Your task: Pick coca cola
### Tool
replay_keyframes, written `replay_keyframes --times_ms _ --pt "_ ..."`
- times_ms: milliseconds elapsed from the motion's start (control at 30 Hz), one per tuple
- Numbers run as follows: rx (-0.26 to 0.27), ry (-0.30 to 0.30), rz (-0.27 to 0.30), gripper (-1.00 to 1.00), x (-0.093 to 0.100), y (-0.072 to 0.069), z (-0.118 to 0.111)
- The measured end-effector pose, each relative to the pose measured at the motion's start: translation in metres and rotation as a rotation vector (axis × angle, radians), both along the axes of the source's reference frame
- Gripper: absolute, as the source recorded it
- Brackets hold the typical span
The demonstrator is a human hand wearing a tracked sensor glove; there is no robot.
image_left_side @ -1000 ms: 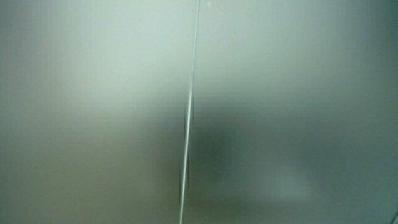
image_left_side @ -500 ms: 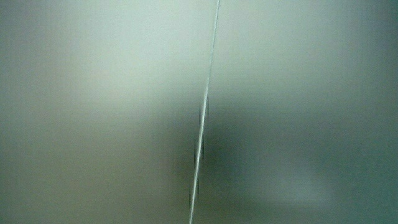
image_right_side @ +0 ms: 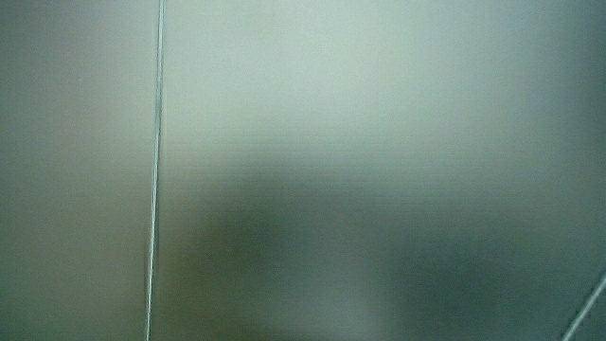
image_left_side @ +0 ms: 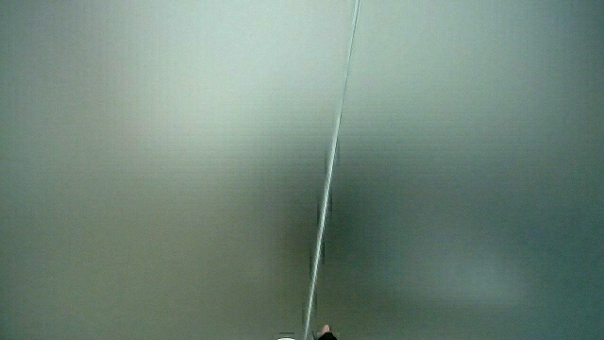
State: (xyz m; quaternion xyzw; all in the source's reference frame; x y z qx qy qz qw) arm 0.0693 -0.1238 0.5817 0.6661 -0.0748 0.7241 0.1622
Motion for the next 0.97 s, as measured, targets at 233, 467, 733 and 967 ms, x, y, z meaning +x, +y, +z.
replay_keyframes --times_ms 233,467,733,967 --pt "-0.009 0.021 0.069 0.68 0.001 0.004 -0.008" --pt "0.011 0.010 0.086 1.00 0.005 0.005 -0.009" --pt "0.017 -0.010 0.069 1.00 0.007 0.011 -0.007" --pt "0.072 -0.066 0.072 1.00 0.020 0.018 -0.020"
